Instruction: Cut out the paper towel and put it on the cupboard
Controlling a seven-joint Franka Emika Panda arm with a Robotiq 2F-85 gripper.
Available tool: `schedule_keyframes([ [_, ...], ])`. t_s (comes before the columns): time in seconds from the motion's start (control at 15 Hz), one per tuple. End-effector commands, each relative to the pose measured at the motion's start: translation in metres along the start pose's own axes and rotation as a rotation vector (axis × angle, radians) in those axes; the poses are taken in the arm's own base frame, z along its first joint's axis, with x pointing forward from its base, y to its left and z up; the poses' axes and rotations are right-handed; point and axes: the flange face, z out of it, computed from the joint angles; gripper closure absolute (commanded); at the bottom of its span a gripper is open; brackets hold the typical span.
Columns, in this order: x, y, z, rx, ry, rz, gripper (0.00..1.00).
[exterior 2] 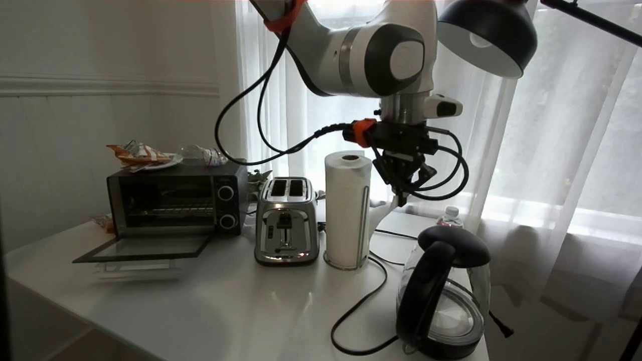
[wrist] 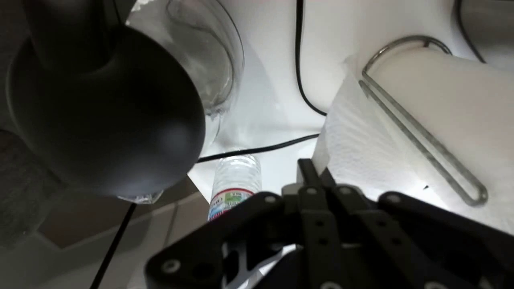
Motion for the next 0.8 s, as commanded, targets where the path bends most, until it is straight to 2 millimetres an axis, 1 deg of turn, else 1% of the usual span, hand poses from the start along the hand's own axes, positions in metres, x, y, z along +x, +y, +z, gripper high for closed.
schedule_keyframes([
  [0.0, -0.031, 0.001, 0.011, -0.020, -0.072, -0.018, 1.00],
  [0.2, -0.053, -0.010, 0.024, -0.013, -0.139, -0.058, 1.00],
  [0.33, -0.065, -0.019, 0.029, -0.005, -0.177, -0.088, 1.00],
  [0.73, -0.090, -0.046, 0.032, 0.025, -0.247, -0.150, 1.00],
])
